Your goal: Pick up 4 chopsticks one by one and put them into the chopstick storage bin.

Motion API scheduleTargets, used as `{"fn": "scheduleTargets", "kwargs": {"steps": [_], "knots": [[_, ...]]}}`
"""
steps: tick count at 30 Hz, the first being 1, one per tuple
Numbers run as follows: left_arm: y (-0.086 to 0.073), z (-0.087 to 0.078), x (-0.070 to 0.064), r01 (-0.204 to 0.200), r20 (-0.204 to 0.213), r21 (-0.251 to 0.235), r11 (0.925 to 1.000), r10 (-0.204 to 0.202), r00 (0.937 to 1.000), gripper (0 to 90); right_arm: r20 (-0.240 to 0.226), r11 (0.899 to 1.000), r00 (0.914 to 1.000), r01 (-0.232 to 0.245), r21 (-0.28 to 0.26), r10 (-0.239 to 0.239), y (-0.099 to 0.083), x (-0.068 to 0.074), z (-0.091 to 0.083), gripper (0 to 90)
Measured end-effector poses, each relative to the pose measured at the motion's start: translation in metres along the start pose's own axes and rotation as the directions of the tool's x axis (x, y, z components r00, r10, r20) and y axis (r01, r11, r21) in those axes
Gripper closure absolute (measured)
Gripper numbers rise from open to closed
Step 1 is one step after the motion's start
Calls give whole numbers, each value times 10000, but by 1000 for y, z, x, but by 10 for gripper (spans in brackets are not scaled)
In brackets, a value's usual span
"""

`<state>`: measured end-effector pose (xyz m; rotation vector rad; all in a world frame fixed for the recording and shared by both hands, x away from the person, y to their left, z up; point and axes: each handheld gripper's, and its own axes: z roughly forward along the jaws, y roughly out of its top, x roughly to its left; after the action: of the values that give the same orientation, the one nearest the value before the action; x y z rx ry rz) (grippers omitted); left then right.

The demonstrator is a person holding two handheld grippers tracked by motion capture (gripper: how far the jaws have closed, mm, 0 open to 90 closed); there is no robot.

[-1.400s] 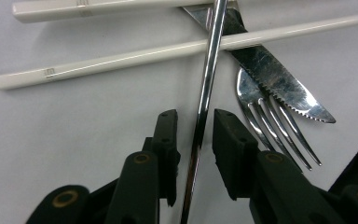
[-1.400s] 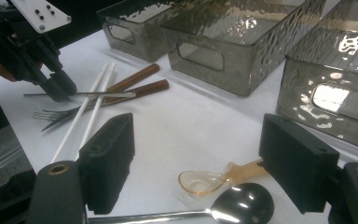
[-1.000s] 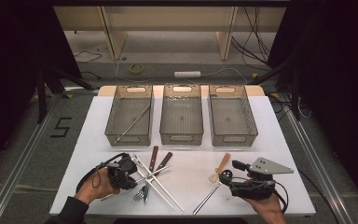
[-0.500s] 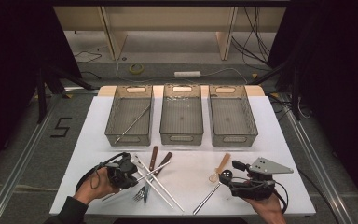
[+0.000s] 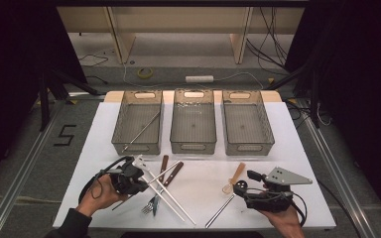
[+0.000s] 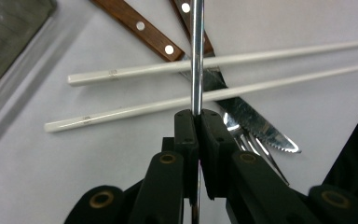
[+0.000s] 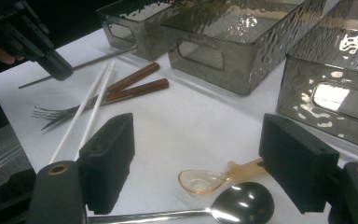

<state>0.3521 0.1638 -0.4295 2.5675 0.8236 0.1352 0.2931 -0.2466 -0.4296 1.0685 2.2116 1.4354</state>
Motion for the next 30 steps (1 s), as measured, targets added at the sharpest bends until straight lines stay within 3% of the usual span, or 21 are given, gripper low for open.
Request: {"fn": "scheduleTargets", "kwargs": {"steps": [4, 9, 20, 24, 30], "knots": [[1, -7, 3, 394, -343, -589, 9975, -415, 9986, 856, 4, 10000, 10000, 0, 7, 0, 0, 0, 0, 277], [5, -17, 10, 828, -686, -1560, 9843, -944, 9932, 856, 3, 10000, 10000, -6, 15, 6, 0, 0, 0, 277], [22, -40, 33, 1120, -1194, -3025, 9465, -1542, 9808, 856, 0, 10000, 10000, -70, -13, 70, -1, -1, 0, 277], [27, -45, 45, 1304, -1354, -3352, 9331, -1847, 9734, 856, 5, 9999, 10000, -99, -22, 99, -1, -1, 0, 277], [35, -53, 61, 1545, -1546, -3934, 9063, -2309, 9606, 856, 37, 9999, 9999, -128, -39, 128, -1, -2, 0, 276]]}}
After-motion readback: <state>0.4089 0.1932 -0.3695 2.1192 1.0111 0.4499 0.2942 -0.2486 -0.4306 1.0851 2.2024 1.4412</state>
